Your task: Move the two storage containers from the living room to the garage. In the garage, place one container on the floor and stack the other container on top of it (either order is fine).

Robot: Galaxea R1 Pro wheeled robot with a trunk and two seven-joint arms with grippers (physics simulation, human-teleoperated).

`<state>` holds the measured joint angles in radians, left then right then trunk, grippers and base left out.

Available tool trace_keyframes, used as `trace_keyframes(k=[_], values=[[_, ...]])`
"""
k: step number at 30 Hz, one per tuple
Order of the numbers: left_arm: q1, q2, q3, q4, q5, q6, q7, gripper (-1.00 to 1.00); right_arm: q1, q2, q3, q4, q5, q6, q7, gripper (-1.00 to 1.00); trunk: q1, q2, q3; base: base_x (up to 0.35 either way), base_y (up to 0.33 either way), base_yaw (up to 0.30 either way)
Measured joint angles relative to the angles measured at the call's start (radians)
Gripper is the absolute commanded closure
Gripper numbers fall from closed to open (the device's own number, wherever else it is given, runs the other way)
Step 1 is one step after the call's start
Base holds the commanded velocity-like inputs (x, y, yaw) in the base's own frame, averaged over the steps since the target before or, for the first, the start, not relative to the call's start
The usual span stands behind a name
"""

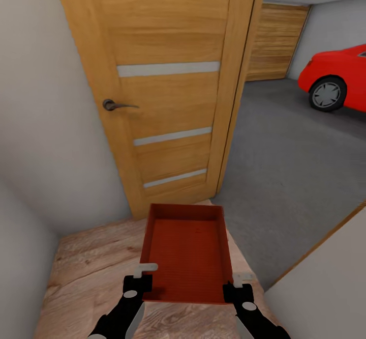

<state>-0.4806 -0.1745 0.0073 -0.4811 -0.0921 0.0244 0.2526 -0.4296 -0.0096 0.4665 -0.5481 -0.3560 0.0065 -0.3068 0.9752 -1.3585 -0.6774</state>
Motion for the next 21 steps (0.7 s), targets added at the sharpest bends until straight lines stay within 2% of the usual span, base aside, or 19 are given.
trace_keyframes(k=[4, 21], values=[[0.0, 0.0, -0.001, -0.001, -0.003, 0.003, 0.0, 1.0, 0.0, 0.001, 0.001, 0.001, -0.002, 0.001, -0.001, 1.0, 0.0, 0.0, 0.0, 0.115, 0.048, -0.086], [0.0, 0.0, -0.001, -0.006, -0.006, 0.009, 0.0, 1.0, 0.0, 0.001, -0.001, 0.001, -0.001, 0.001, 0.002, 1.0, -0.001, 0.0, 0.0, 0.296, 0.159, -0.002]])
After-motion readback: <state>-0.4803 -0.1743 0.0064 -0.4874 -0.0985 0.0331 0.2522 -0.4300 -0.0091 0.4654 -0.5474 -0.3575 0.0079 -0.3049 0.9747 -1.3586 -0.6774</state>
